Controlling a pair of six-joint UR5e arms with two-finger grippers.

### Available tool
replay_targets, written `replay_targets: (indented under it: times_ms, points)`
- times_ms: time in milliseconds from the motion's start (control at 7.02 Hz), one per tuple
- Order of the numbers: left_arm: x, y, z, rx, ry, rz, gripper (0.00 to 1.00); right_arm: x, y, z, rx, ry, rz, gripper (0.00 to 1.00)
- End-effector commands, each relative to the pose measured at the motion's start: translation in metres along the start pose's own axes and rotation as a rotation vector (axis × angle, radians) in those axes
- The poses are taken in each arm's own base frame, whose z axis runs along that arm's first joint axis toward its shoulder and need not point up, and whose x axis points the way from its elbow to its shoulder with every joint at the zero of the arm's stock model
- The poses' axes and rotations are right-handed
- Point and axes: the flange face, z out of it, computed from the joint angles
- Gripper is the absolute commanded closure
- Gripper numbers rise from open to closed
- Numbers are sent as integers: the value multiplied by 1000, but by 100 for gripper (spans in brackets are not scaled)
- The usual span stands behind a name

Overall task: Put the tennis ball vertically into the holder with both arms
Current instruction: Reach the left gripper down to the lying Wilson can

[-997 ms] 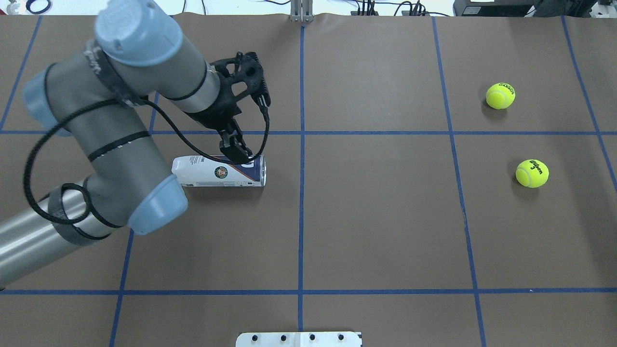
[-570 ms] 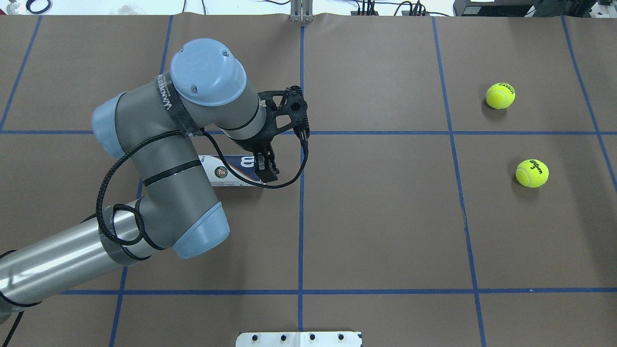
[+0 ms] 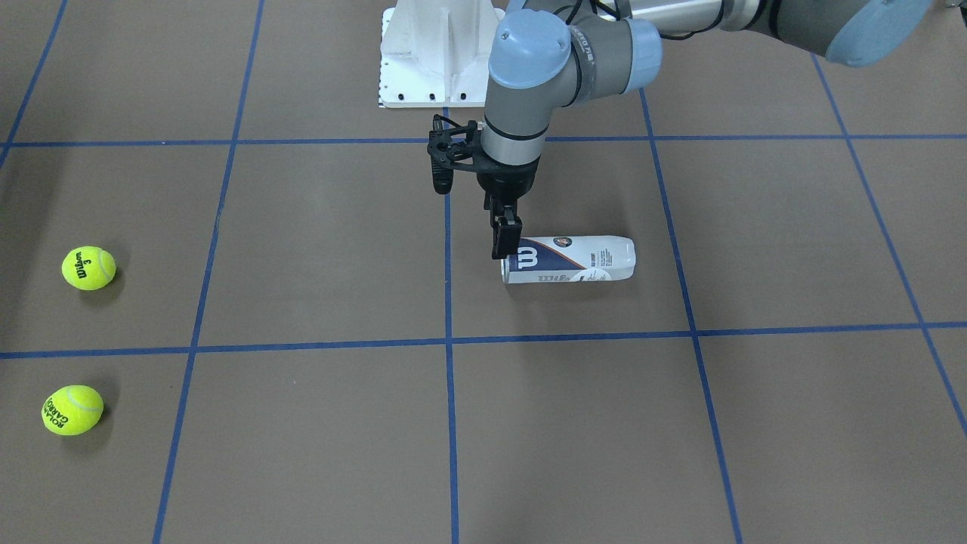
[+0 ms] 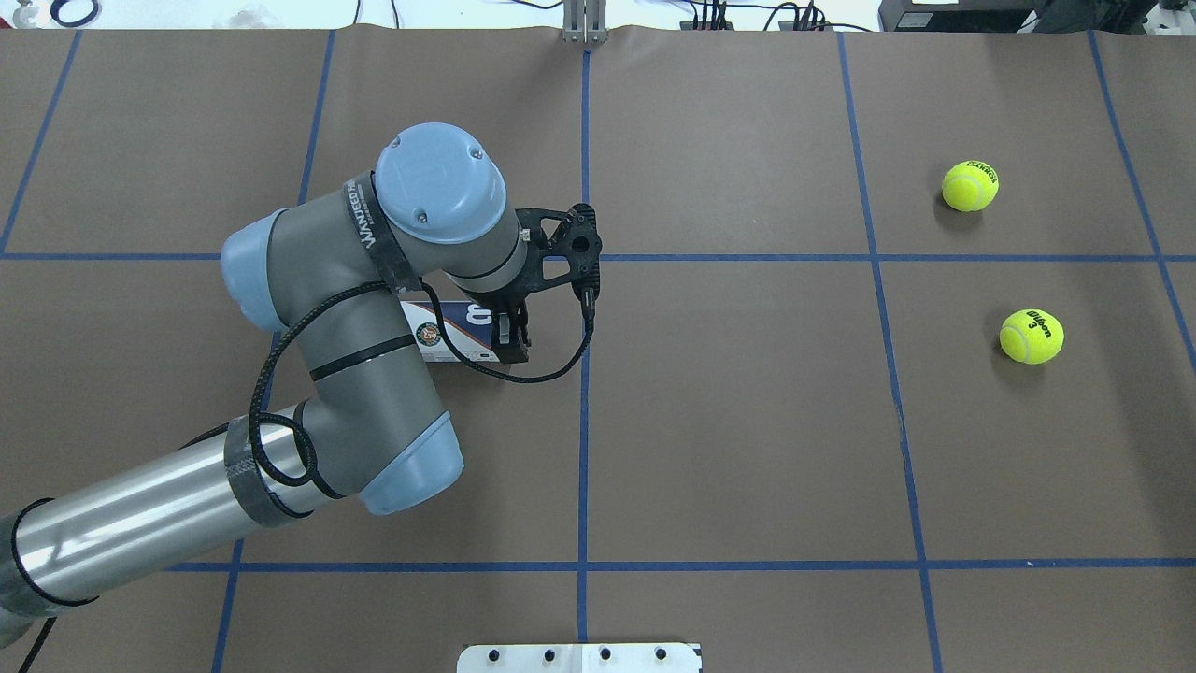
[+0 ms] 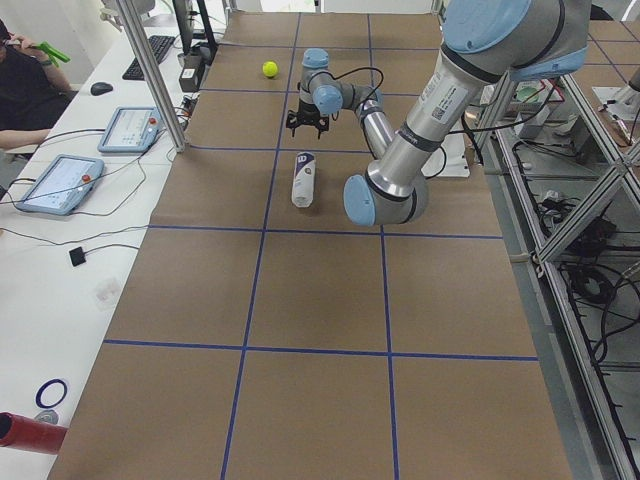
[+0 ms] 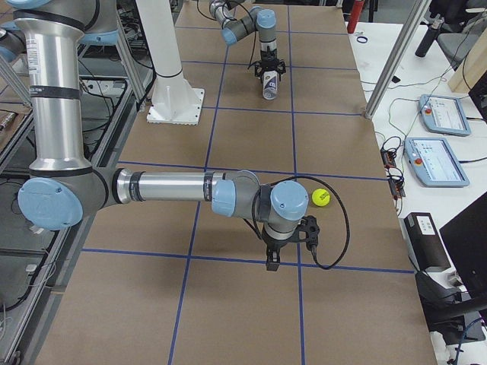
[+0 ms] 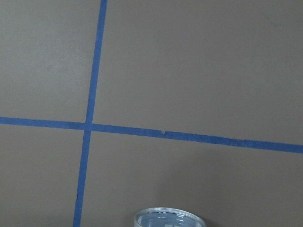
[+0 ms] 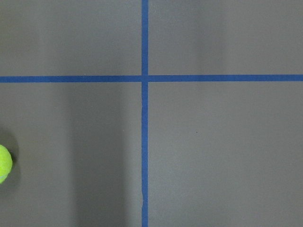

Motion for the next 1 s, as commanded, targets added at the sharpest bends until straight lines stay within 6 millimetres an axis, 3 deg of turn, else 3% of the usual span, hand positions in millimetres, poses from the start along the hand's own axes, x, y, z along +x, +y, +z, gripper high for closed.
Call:
replay_targets:
  times_ms: [0,854]
  points:
    - [2,4,19,-35,6,3,1,0,-1,0,1,0,-1,1]
    - [5,7,55,-66,-2,10,1,0,0,1,-1,-2,1,1]
